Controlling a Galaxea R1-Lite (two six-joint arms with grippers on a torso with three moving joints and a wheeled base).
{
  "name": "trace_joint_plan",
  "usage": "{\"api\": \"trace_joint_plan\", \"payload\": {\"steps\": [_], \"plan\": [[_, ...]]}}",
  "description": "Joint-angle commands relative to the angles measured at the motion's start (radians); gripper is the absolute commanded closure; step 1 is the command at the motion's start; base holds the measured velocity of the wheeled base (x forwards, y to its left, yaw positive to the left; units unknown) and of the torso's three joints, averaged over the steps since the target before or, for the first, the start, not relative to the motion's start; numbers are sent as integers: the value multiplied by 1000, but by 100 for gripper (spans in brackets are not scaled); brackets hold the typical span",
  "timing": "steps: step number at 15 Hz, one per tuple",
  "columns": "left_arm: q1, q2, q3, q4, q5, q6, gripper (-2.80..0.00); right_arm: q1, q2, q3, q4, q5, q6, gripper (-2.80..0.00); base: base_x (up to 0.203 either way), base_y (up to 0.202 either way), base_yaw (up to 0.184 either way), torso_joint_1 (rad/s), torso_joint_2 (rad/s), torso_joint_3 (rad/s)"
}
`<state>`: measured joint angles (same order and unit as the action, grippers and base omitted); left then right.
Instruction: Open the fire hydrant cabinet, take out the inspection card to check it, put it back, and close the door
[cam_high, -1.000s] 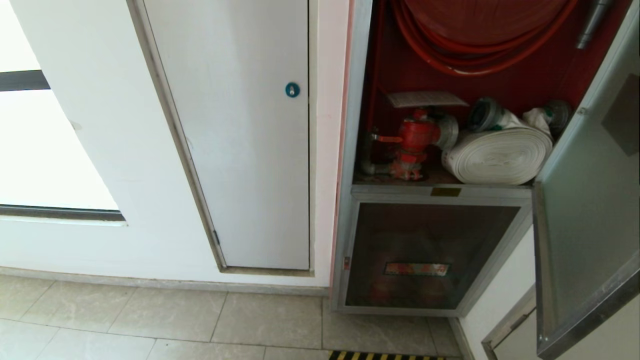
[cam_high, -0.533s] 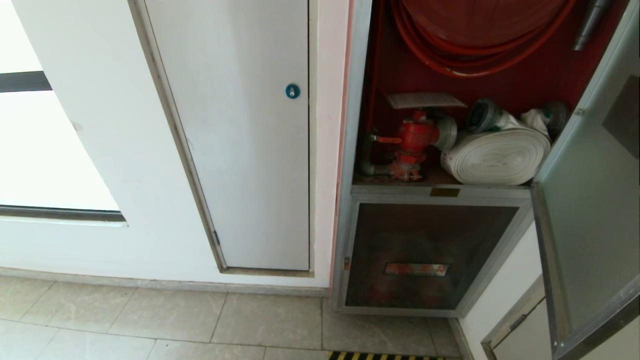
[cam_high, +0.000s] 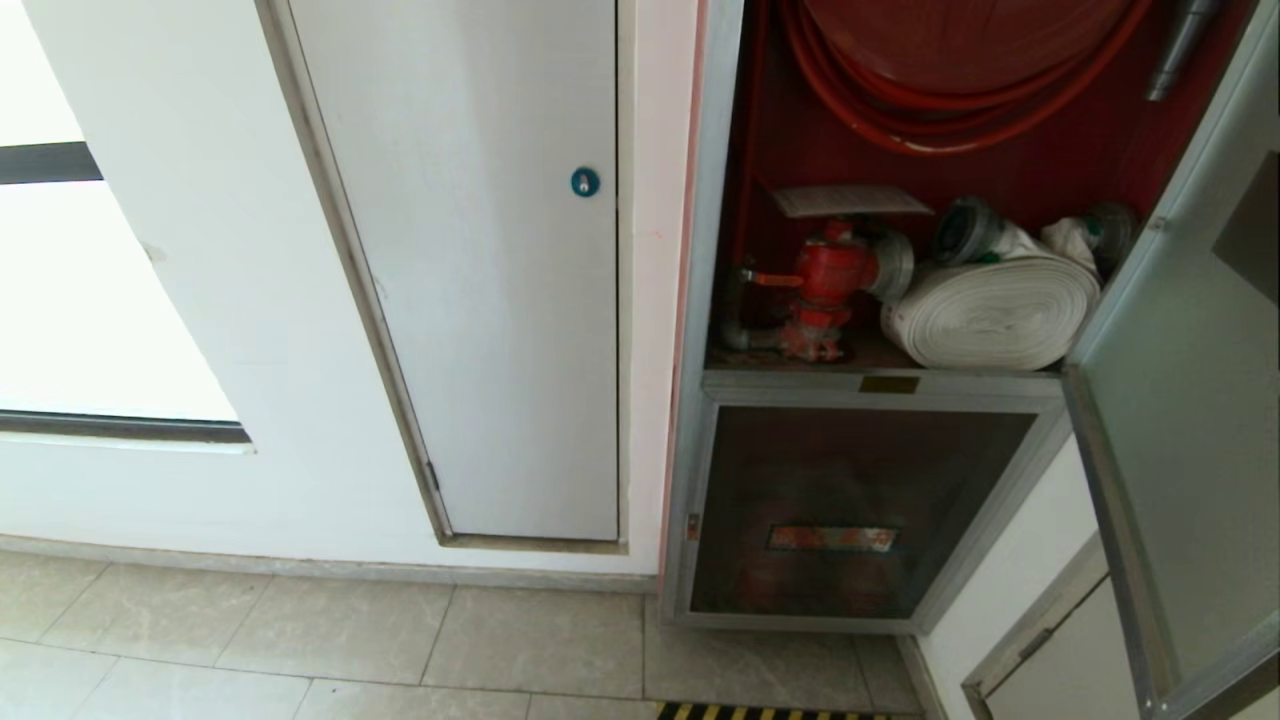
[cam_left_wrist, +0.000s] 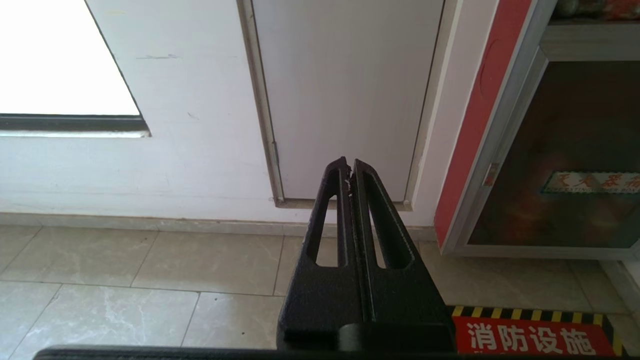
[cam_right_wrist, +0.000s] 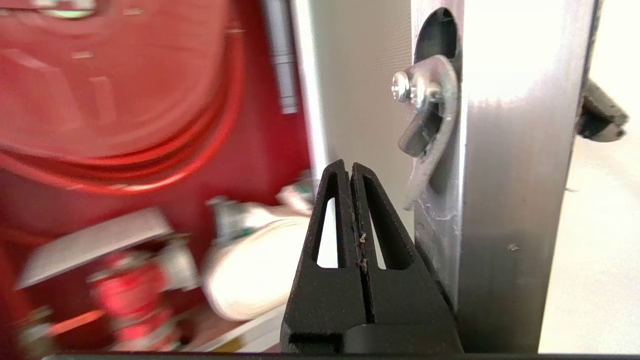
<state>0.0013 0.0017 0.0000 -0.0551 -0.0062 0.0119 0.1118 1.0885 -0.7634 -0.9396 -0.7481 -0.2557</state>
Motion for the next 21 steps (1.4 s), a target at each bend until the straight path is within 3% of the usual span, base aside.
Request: {"api": "trace_joint_plan", "payload": {"steps": [1, 4, 7, 11, 21], "plan": [[0, 1, 20, -2, 0, 0, 0, -33, -1, 2, -7, -6, -8, 0, 0, 0, 0, 0, 0, 0], [0, 1, 20, -2, 0, 0, 0, -72, -6, 1, -5, -34, -28, 0, 0, 0, 0, 0, 0, 0], [0, 1, 20, -2, 0, 0, 0, -170, -5, -1, 68, -33, -27, 0, 0, 0, 0, 0, 0, 0], [0, 1, 20, -1, 0, 0, 0, -221, 3, -15, 115, -38, -28, 0, 0, 0, 0, 0, 0, 0], [0, 1, 20, -1, 0, 0, 0, -515, 101, -112, 212, -15, -19, 0, 0, 0, 0, 0, 0, 0]]}}
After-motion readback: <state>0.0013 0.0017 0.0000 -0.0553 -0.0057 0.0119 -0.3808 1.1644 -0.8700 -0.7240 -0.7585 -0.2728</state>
